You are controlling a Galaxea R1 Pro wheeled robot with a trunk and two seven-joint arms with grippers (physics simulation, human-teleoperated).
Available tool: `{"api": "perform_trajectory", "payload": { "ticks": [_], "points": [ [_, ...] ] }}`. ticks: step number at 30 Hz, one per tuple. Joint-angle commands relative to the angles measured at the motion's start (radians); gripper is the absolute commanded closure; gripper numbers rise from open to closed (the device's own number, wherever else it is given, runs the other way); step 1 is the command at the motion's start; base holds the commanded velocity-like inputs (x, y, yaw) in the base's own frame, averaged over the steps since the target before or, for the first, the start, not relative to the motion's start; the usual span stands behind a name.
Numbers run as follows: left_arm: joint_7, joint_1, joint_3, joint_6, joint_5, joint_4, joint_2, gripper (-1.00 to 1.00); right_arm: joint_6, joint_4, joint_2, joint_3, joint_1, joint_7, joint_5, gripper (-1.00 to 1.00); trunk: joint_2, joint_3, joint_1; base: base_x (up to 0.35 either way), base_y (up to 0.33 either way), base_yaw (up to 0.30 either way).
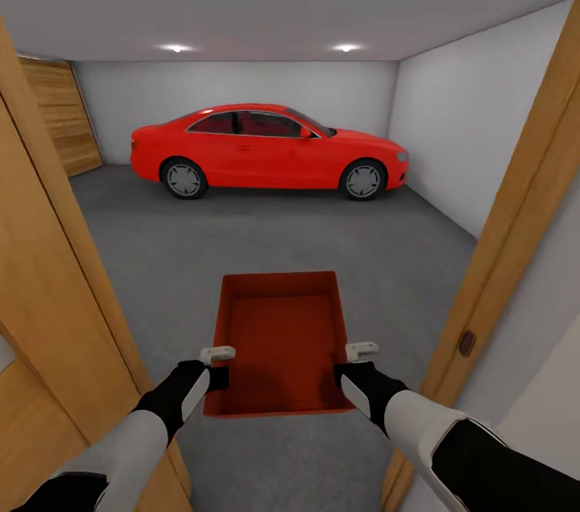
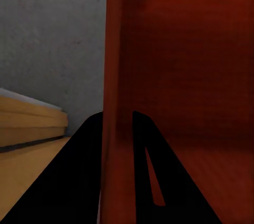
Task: Move the two storage containers from the living room to the garage. In the garage, place one container on the floor and stack the other container on top of it (either order is fine).
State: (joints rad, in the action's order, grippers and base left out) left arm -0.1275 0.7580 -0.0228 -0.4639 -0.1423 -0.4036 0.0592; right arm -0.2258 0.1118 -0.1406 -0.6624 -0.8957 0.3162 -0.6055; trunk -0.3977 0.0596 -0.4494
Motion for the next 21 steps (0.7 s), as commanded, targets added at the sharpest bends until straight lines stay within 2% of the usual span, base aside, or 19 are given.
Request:
{"api": "perform_trajectory", "payload": {
  "ticks": [1, 5, 21],
  "points": [
    [-0.013, 0.000, -0.003, -0.009, 0.021, 0.000, 0.004, 1.00, -0.007, 0.002, -0.015, 0.012, -0.002, 0.006, 0.026, 1.00, -0.002, 0.002, -0.001, 0.007, 0.002, 0.000],
    [-0.012, 0.000, -0.003, -0.009, 0.021, 0.000, 0.004, 1.00, -0.007, 0.002, -0.015, 0.012, -0.002, 0.006, 0.026, 1.00, -0.002, 0.002, -0.001, 0.131, 0.001, 0.000],
    [-0.012, 0.000, -0.003, -0.009, 0.021, 0.005, 0.004, 1.00, -0.007, 0.002, -0.015, 0.012, -0.002, 0.006, 0.026, 1.00, -0.002, 0.002, -0.001, 0.316, 0.000, 0.000]
  ]
}}
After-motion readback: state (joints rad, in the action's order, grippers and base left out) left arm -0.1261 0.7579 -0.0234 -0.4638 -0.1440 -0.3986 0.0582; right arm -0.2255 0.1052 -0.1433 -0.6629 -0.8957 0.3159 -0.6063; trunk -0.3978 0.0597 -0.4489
